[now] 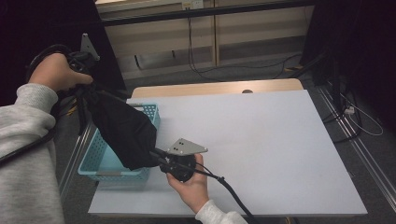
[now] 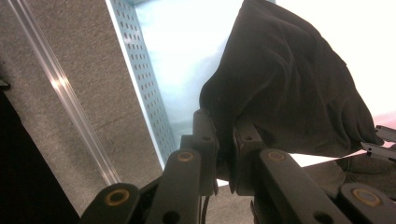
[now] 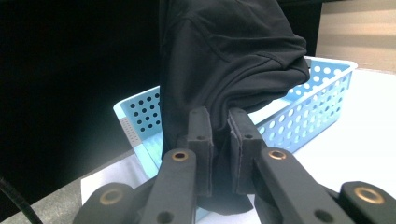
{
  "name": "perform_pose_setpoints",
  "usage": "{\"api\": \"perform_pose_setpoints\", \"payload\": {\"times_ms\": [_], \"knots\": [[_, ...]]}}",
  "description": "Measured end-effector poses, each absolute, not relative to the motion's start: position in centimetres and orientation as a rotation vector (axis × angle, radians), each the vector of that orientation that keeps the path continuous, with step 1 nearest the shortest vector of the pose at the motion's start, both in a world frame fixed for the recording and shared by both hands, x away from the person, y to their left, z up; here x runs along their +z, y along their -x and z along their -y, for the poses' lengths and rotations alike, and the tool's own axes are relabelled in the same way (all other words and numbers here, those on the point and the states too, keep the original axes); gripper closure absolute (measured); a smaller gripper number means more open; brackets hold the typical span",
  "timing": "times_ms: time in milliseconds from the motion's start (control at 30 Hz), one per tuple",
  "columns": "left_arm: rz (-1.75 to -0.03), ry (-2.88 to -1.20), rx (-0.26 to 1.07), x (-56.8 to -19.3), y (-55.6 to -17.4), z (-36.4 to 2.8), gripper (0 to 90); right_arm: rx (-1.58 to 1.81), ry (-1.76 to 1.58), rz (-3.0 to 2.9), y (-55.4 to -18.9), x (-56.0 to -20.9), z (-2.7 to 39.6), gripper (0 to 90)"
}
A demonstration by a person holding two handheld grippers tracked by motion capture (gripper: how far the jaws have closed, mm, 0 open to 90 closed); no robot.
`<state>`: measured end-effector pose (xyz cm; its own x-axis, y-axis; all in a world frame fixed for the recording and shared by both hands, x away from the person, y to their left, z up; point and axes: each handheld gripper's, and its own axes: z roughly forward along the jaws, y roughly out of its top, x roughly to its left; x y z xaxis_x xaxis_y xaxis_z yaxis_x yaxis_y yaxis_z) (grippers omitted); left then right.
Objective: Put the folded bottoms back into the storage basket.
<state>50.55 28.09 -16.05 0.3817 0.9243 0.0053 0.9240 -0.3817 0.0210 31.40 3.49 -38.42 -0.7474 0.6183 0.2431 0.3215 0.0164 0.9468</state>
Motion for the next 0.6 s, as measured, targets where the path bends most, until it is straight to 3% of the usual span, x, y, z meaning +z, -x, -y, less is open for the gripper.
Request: {"api": "perform_pose_setpoints", "payload": {"times_ms": [600], "knots": [[-1.734, -2.585, 0.042, -16.8, -51.7, -28.6, 83.3, 1.797, -0.980, -2.060, -32.0, -39.0, -5.0, 81.3]]}}
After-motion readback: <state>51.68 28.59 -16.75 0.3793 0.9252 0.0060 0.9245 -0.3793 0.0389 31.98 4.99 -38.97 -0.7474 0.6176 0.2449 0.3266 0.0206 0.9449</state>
